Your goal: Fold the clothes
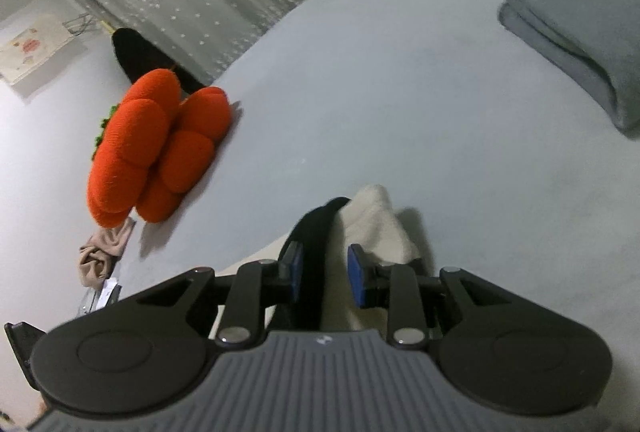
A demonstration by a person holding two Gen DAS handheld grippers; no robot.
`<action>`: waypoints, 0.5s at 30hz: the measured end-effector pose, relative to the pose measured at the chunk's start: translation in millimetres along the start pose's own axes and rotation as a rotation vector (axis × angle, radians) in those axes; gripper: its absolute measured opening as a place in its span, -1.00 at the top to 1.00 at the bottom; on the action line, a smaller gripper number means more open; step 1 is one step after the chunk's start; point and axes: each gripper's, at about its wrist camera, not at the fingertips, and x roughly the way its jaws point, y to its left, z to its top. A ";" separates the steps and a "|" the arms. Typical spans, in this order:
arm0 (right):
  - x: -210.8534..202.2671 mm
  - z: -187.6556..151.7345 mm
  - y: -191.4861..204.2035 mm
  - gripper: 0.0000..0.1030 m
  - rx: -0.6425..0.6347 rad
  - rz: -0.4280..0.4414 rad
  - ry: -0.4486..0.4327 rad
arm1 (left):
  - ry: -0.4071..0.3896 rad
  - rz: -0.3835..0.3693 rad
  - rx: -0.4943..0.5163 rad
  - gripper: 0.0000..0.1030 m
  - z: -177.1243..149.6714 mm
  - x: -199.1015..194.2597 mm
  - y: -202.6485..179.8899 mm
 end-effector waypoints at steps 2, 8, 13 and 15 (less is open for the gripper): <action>4.1 -2.8 4.4 0.42 -0.030 -0.011 0.021 | 0.015 -0.010 0.033 0.23 -3.3 1.6 -5.0; 11.4 -10.1 21.8 0.92 -0.164 -0.069 0.051 | 0.081 0.006 0.069 0.23 -12.9 15.7 -12.1; -3.7 -5.6 16.5 0.93 -0.137 -0.068 0.033 | 0.095 0.017 0.090 0.23 -14.2 17.2 -10.7; -8.6 -5.8 16.0 0.97 -0.123 -0.064 0.032 | 0.099 0.012 0.075 0.24 -11.9 16.8 -7.5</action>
